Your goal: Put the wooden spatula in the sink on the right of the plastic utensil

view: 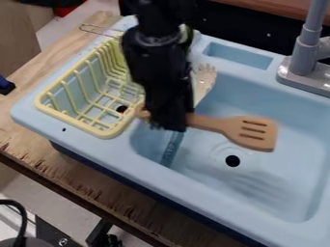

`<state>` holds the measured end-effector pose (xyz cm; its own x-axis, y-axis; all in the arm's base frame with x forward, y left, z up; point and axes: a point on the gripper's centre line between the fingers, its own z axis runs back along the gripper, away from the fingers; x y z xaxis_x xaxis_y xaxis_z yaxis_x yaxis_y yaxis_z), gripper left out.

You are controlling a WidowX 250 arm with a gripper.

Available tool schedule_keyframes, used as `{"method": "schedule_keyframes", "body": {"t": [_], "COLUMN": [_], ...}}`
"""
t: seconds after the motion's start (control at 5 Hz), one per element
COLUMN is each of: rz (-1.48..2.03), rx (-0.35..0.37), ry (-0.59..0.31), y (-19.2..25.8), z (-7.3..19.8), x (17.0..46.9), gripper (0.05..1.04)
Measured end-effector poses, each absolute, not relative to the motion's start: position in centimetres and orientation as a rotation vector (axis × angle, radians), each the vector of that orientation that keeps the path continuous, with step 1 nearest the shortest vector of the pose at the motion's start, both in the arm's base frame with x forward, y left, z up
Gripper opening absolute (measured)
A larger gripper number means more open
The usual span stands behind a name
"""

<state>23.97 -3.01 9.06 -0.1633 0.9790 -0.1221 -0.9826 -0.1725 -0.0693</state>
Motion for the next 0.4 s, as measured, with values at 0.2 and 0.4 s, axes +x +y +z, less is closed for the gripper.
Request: {"method": "schedule_keyframes", "body": {"t": [0.2,0.4], "rz": [1.752,1.755], "rx": [-0.157,-0.168], "ry": [0.031,0.011], "y": [-3.7,-4.5], "z": [8.4,7.5], "x": [26.1,27.2], "gripper": [0.288,0.288]}}
